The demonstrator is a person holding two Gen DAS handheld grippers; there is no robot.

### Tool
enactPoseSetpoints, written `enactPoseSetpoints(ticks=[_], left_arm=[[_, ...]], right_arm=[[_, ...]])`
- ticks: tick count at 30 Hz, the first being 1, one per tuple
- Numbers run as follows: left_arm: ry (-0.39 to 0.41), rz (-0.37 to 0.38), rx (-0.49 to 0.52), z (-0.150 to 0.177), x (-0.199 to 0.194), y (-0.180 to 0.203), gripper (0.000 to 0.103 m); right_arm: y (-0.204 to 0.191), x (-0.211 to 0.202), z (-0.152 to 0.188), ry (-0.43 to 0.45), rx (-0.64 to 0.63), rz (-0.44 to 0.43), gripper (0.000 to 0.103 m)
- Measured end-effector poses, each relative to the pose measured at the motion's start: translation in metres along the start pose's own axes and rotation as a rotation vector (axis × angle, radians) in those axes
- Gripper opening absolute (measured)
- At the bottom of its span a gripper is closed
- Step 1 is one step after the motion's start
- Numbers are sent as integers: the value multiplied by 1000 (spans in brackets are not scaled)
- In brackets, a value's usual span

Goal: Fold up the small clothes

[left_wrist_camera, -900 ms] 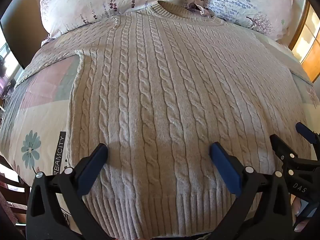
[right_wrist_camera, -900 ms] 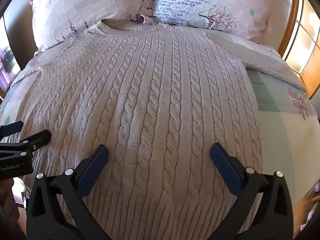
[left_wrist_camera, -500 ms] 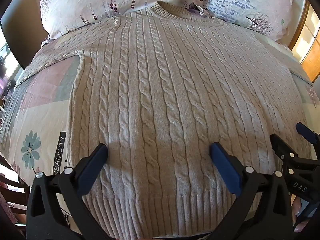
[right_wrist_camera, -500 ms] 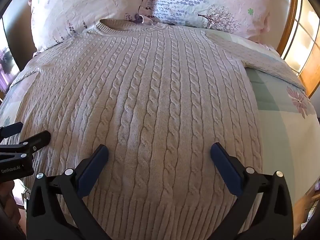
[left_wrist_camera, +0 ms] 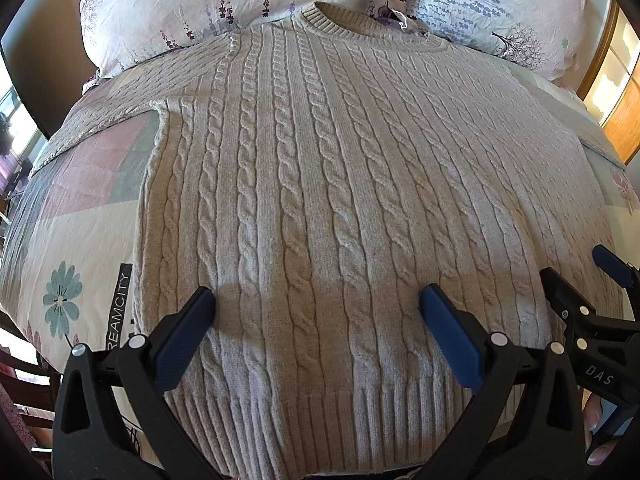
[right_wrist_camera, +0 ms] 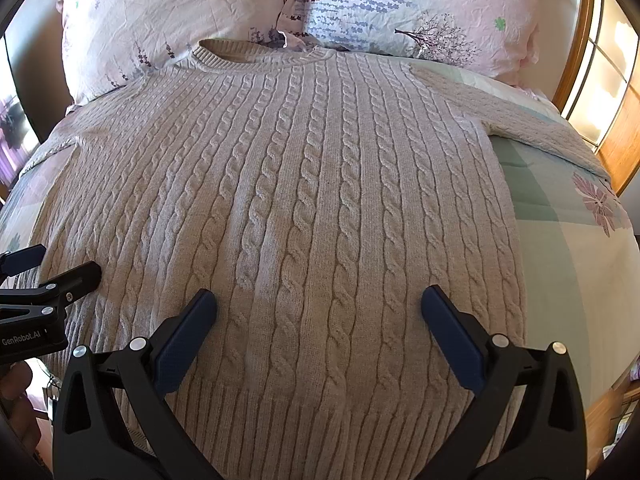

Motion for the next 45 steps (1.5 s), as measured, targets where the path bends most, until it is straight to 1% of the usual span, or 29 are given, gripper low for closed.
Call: enactPoseSetpoints(ticks=[23,26,45], left_arm=[[4,-1,1,0,0,0,101],[4,-1,1,0,0,0,101],[6,-2,1,0,0,0,101]], right_arm=[[-4,-2,0,3,0,0,102],[2,1,1,4,0,0,102],[0,0,0,5,0,1,102]])
Point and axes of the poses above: each gripper's, at about its wrist camera, not at the fingertips, and x roughly the way its jaws point, y to its right, z to its underside, the point moved 10 cm from there along x, roughly the way its jaws point, and after that the axes turned 5 degrees about z, right-handed, at the moved point
